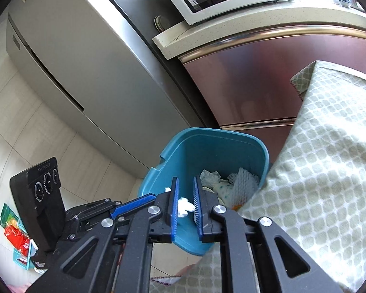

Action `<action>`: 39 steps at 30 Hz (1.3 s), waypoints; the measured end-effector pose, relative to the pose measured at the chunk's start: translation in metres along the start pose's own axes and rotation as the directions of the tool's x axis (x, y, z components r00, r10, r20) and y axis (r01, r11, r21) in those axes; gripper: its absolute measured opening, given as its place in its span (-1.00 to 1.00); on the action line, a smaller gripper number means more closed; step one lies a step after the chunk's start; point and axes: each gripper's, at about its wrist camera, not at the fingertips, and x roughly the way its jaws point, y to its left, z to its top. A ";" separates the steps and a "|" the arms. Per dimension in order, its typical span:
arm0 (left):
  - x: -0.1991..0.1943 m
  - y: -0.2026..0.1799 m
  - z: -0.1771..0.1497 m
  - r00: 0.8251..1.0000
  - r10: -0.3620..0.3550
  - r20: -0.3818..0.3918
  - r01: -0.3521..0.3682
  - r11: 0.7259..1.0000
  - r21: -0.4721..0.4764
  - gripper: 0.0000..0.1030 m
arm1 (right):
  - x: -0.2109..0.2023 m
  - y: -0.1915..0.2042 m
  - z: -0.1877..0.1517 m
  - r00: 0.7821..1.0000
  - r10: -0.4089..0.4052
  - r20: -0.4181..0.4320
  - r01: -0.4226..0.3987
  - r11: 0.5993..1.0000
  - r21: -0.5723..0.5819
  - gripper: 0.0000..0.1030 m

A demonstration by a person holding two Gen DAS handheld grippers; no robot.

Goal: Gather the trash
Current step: 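Carry the tissue and peel to the teal bin and release both, then move both open tools back over the table toward the copper wrappers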

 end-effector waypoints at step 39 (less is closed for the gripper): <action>0.001 -0.328 -0.057 0.887 -0.435 -0.153 0.458 0.792 0.404 -0.30 | -0.342 -0.176 -0.174 0.790 -0.499 0.357 0.354 0.846 0.399 -0.30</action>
